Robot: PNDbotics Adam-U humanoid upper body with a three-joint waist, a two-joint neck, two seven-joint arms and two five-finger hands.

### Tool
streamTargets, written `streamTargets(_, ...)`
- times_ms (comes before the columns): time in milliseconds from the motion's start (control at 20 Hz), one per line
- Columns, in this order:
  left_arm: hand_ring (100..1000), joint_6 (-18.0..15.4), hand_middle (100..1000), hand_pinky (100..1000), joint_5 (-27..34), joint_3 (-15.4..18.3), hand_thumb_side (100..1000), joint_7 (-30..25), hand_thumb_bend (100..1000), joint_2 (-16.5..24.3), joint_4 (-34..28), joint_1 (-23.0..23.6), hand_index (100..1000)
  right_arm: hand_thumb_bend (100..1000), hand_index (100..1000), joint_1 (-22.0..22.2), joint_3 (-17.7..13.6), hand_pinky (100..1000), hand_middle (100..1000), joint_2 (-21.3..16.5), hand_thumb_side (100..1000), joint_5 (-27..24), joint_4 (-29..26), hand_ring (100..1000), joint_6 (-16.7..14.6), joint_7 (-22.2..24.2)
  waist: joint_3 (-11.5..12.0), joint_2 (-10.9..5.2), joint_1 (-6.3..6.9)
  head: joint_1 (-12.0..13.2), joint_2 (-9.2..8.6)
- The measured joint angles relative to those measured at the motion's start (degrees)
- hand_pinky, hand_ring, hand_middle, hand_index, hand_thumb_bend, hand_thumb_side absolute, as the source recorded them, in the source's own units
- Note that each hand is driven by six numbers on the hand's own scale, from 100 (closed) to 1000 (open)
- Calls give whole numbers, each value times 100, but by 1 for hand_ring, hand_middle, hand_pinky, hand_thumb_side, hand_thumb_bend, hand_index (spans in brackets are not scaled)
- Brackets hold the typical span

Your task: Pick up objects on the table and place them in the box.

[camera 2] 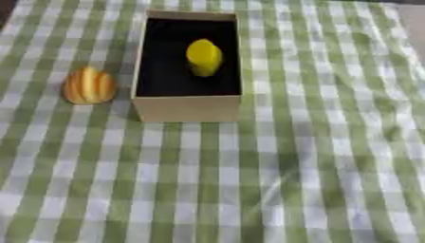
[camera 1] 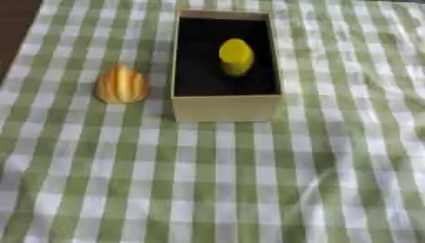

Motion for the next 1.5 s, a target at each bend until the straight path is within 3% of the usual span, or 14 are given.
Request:
streamTargets(250, 800, 456, 764, 868, -1203, -535, 477, -1483, 100, 564, 128, -450, 905, 100, 760, 249, 181, 919, 560, 769, 458, 859, 0, 844, -123, -406, -170, -2, 67, 86, 0)
streamTargets(450, 833, 403, 774, 867, -1751, -895, 463, -2466, 100, 761, 465, -820, 905, 100, 757, 308, 317, 918, 559, 1120, 484, 1407, 0, 841, 67, -705, -223, -2, 112, 126, 30)
streamTargets(650, 838, 237, 774, 870, -2124, -1248, 544, -3039, 127, 809, 843, -1155, 904, 100, 755, 309, 418, 918, 558, 1235, 479, 1775, 0, 839, 285, -923, -247, -6, 137, 165, 56)
streamTargets(950, 853, 63, 774, 882, -2387, -1602, 538, -3489, 246, 656, 1426, -1450, 893, 100, 751, 301, 534, 918, 551, 1242, 493, 1987, 0, 833, 449, -1088, -248, -58, 171, 180, 155)
streamTargets(1050, 881, 42, 783, 892, -2522, -1617, 563, -3517, 375, 605, 1566, -1481, 899, 100, 747, 298, 553, 918, 545, 1242, 492, 1990, 0, 828, 465, -1104, -248, -61, 187, 183, 193)
streamTargets(1150, 892, 33, 787, 897, -2765, -1615, 606, -3488, 438, 584, 1673, -1509, 902, 100, 746, 288, 565, 919, 542, 1245, 494, 1990, 0, 827, 470, -1109, -248, -62, 202, 184, 201)
streamTargets(1300, 894, 17, 789, 899, -3149, -1615, 677, -3361, 471, 559, 1786, -1506, 905, 100, 744, 247, 583, 919, 538, 1282, 497, 1974, 0, 824, 478, -1116, -248, -62, 223, 186, 205)
streamTargets(1500, 895, 37, 793, 897, -3416, -1618, 686, -3193, 477, 527, 1949, -1459, 906, 100, 738, 199, 583, 920, 528, 1285, 492, 1862, 0, 818, 475, -1111, -256, -62, 229, 201, 205)
